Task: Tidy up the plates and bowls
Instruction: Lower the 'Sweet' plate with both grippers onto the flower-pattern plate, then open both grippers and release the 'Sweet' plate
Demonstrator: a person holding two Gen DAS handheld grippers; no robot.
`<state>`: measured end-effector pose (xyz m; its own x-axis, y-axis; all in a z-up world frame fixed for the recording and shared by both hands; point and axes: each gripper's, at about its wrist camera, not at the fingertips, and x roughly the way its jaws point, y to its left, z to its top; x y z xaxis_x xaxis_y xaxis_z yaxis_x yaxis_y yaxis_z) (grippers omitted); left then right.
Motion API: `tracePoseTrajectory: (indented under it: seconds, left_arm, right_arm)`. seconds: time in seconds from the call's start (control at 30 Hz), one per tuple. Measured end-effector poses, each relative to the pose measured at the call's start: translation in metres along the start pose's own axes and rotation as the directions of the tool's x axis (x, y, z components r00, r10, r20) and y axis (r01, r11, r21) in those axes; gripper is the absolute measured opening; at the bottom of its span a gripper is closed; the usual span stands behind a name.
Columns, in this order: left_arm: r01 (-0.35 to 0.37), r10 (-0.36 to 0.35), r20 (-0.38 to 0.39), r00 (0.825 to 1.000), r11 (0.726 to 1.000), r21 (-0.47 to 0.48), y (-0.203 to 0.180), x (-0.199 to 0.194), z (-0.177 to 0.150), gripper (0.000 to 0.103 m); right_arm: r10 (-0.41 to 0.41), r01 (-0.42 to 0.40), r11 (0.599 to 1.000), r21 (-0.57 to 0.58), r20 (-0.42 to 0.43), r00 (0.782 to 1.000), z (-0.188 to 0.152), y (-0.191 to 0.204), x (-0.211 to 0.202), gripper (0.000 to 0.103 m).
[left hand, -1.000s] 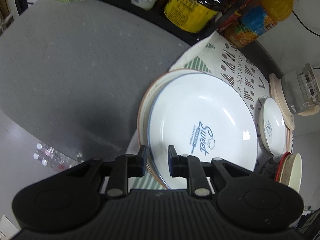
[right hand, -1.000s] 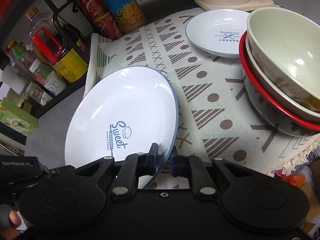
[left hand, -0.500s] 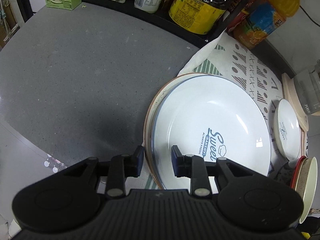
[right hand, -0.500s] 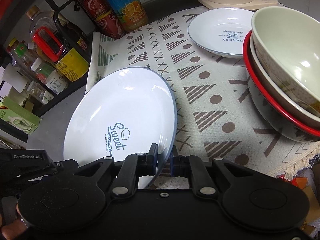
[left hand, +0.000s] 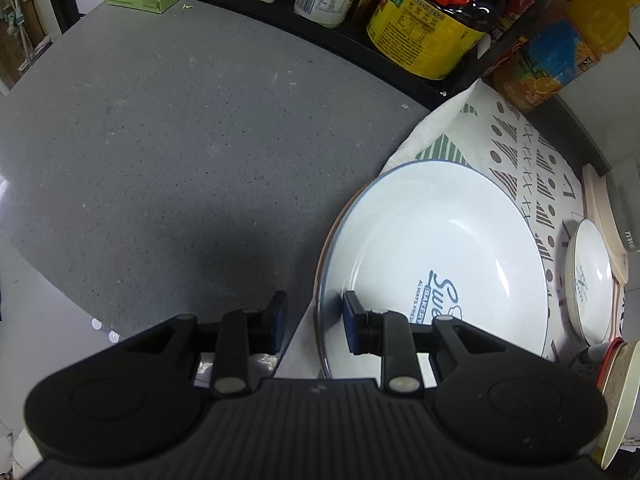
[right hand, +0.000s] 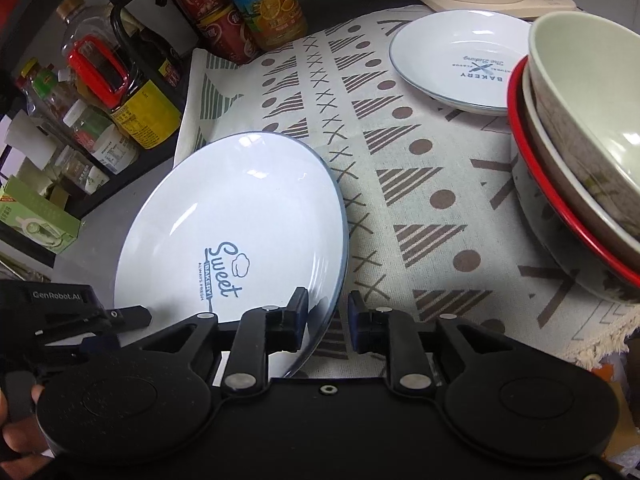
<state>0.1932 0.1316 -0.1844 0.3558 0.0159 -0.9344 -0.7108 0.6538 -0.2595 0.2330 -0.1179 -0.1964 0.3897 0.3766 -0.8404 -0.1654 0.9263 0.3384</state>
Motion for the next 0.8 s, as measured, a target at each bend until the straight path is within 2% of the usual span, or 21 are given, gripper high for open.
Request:
tracePoseTrajectory:
  seconds: [0.03,0.1,0.2,0.23,0.3,0.37,0.47,0.53,0.63,0.7,0.8]
  left_arm:
    - [-0.009,0.009,0.002,1.0,1.0,0.004,-0.001,-0.002,0.001,0.026]
    - [-0.013,0.013,0.006,1.0,1.0,0.019,-0.003,-0.007,0.003,0.026]
    - [0.023,-0.022,-0.015,1.0,1.0,0.007,-0.001,-0.013,0.008,0.037]
    - [0.035,-0.035,-0.01,0.999,0.999,0.005,0.001,-0.016,0.01,0.041]
    - [0.042,-0.043,0.009,0.999,0.999,0.012,0.003,-0.025,0.014,0.048]
    - [0.046,-0.047,0.017,0.999,0.999,0.018,0.003,-0.031,0.017,0.059]
    - [0.063,-0.064,0.029,0.998,0.998,0.018,0.008,-0.043,0.019,0.069]
    - [0.07,-0.07,0.04,0.997,0.997,0.021,0.01,-0.05,0.019,0.072]
    - [0.093,-0.093,0.024,0.995,0.996,0.016,0.013,-0.054,0.022,0.073]
    - [0.104,-0.104,0.024,0.994,0.994,0.02,0.014,-0.058,0.022,0.073]
    - [0.11,-0.112,0.037,0.993,0.993,0.051,0.014,-0.068,0.018,0.082]
  right_arm:
    - [0.002,-0.002,1.0,0.002,-0.01,1.0,0.001,-0.001,0.001,0.025]
    - [0.005,-0.005,1.0,0.001,-0.014,1.0,0.004,-0.001,-0.002,0.025]
    - [0.034,-0.034,0.999,-0.025,-0.009,0.999,0.007,0.0,-0.01,0.033]
    - [0.036,-0.036,0.999,-0.033,-0.006,0.999,0.007,0.001,-0.014,0.043]
    - [0.036,-0.035,0.998,-0.046,0.013,0.999,0.009,0.002,-0.022,0.053]
    - [0.038,-0.036,0.998,-0.06,0.028,0.999,0.01,0.004,-0.029,0.057]
    - [0.037,-0.034,0.998,-0.06,0.047,0.998,0.01,0.004,-0.038,0.067]
    - [0.039,-0.035,0.997,-0.065,0.066,0.997,0.009,0.006,-0.043,0.071]
    - [0.037,-0.03,0.997,-0.075,0.095,0.995,0.007,0.01,-0.05,0.084]
    - [0.03,-0.022,0.997,-0.074,0.113,0.993,0.005,0.012,-0.056,0.085]
    - [0.026,-0.018,0.998,-0.067,0.126,0.992,0.001,0.016,-0.064,0.09]
